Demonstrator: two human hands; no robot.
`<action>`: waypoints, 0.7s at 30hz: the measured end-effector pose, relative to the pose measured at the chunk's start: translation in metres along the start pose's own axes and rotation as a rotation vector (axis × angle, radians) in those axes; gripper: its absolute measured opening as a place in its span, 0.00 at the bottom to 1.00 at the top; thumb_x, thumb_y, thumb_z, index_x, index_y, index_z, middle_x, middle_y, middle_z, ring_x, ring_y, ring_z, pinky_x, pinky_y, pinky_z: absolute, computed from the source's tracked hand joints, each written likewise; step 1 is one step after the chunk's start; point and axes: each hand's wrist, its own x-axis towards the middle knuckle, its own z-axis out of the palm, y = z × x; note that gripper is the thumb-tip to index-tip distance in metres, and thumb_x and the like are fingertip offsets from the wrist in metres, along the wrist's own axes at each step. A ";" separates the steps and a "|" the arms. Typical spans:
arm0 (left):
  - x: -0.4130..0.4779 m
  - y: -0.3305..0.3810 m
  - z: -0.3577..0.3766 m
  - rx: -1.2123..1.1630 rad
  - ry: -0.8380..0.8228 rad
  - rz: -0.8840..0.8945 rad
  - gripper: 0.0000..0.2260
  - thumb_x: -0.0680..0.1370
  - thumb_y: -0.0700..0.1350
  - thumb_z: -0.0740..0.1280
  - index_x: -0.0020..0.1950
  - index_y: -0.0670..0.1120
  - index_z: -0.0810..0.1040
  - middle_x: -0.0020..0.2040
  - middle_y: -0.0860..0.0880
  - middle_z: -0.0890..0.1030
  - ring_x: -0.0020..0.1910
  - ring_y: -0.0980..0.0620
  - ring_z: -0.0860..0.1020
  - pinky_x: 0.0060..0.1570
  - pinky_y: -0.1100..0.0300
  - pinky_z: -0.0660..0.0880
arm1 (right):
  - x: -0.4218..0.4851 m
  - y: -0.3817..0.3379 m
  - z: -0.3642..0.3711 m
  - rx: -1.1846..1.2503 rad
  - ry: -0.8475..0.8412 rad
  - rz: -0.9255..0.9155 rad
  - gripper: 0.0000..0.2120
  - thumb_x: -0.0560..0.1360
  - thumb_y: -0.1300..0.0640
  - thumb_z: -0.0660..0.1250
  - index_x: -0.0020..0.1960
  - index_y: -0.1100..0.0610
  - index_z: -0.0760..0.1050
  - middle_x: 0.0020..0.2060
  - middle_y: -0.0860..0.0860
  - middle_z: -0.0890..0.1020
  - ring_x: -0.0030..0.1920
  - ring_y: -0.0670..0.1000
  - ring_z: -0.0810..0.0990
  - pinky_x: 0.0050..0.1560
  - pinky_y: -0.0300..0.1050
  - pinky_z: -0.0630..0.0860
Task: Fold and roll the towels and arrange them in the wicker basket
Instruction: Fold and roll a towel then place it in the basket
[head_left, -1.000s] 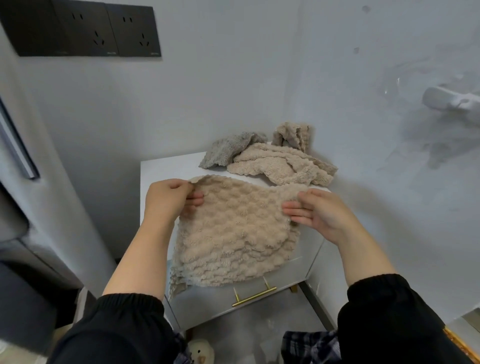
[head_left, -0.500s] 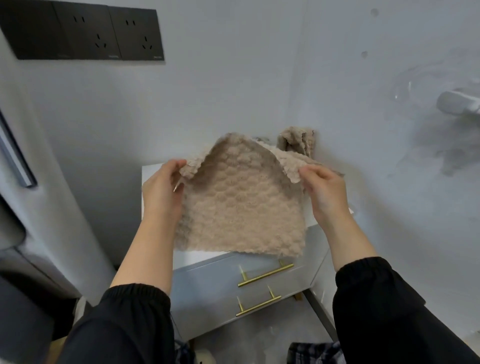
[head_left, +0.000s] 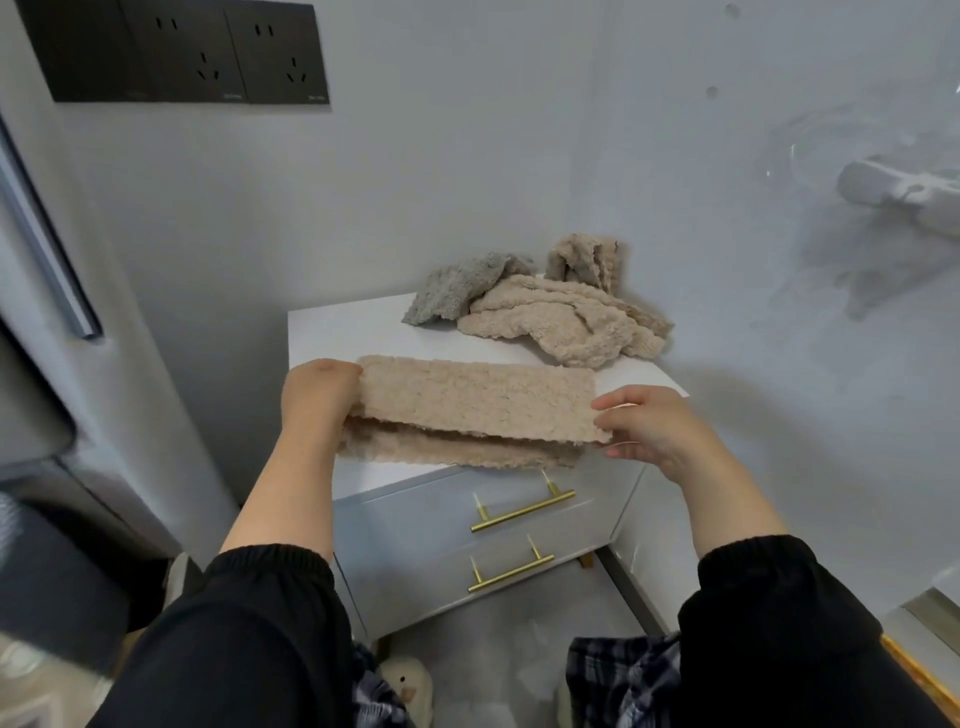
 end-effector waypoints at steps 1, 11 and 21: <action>-0.001 -0.003 -0.001 0.131 0.008 0.041 0.06 0.76 0.39 0.62 0.42 0.44 0.78 0.41 0.46 0.77 0.43 0.45 0.75 0.50 0.50 0.77 | 0.001 0.004 0.000 -0.049 0.026 -0.006 0.09 0.72 0.71 0.67 0.39 0.58 0.77 0.35 0.57 0.78 0.34 0.54 0.77 0.30 0.42 0.78; -0.030 -0.008 0.017 0.860 0.086 0.497 0.15 0.76 0.40 0.62 0.62 0.45 0.76 0.67 0.43 0.67 0.65 0.42 0.64 0.60 0.49 0.67 | 0.007 0.026 0.009 -0.463 0.030 0.067 0.06 0.74 0.57 0.66 0.44 0.60 0.78 0.40 0.57 0.80 0.39 0.53 0.79 0.37 0.43 0.72; -0.051 -0.017 0.068 1.135 -0.518 0.794 0.25 0.82 0.57 0.54 0.77 0.53 0.56 0.78 0.48 0.55 0.75 0.44 0.55 0.71 0.46 0.58 | 0.019 0.029 0.011 -0.063 -0.018 0.161 0.12 0.73 0.53 0.71 0.52 0.59 0.76 0.51 0.56 0.79 0.51 0.54 0.77 0.43 0.45 0.75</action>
